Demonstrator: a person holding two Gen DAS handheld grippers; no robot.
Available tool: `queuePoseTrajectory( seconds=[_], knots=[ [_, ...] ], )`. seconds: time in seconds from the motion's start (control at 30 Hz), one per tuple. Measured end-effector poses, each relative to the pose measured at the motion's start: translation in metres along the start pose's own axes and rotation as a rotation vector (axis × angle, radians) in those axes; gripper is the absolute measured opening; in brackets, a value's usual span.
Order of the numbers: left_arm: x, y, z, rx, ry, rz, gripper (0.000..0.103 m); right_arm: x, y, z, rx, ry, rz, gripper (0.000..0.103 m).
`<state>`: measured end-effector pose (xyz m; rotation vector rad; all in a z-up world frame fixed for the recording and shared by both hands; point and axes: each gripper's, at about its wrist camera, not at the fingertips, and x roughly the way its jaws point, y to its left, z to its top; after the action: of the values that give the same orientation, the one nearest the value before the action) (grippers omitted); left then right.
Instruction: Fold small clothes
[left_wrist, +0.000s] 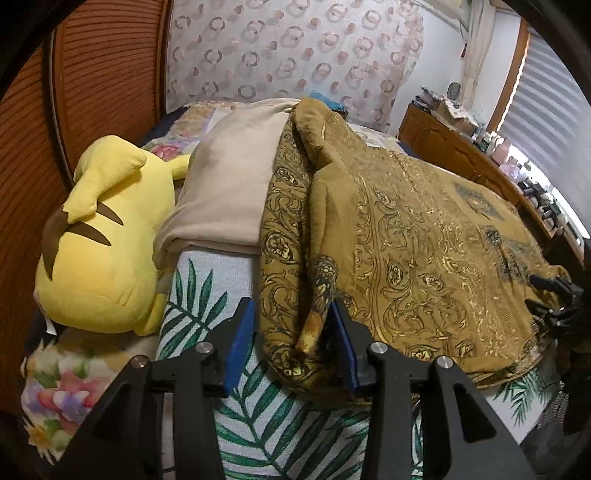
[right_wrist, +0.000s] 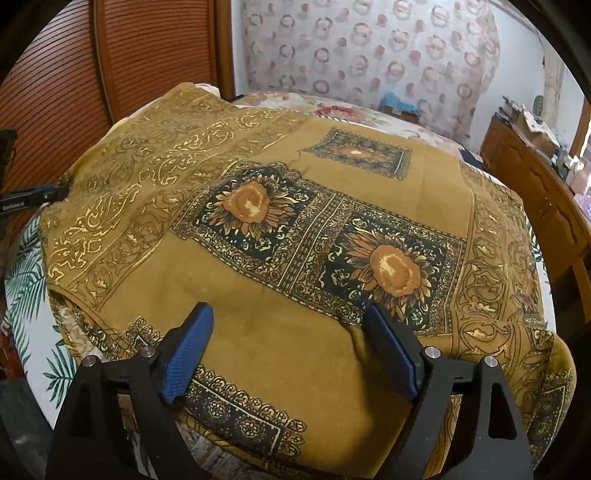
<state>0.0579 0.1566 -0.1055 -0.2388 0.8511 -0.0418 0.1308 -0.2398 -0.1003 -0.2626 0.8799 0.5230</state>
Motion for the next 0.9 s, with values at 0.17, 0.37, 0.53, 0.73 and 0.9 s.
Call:
queuePoseTrajectory(
  seconds=[0.17, 0.37, 0.53, 0.73, 0.9],
  knots=[
    [0.002, -0.003, 0.001, 0.007, 0.002, 0.009, 0.039, 0.0, 0.001, 0.0, 0.0, 0.0, 0.001, 0.088],
    [0.002, -0.007, 0.002, 0.027, 0.001, 0.006, 0.03, -0.01, -0.002, -0.002, 0.009, -0.03, -0.028, 0.088],
    [0.003, -0.007, 0.002, 0.026, 0.002, 0.006, 0.03, -0.052, -0.037, -0.011, 0.092, -0.092, 0.007, 0.088],
    [0.003, -0.008, 0.001, 0.024, -0.002, 0.014, 0.03, -0.085, -0.102, -0.033, 0.206, -0.105, -0.122, 0.088],
    [0.004, -0.011, 0.0, 0.025, 0.004, -0.018, 0.008, -0.089, -0.133, -0.055, 0.284, -0.082, -0.164, 0.085]
  ],
)
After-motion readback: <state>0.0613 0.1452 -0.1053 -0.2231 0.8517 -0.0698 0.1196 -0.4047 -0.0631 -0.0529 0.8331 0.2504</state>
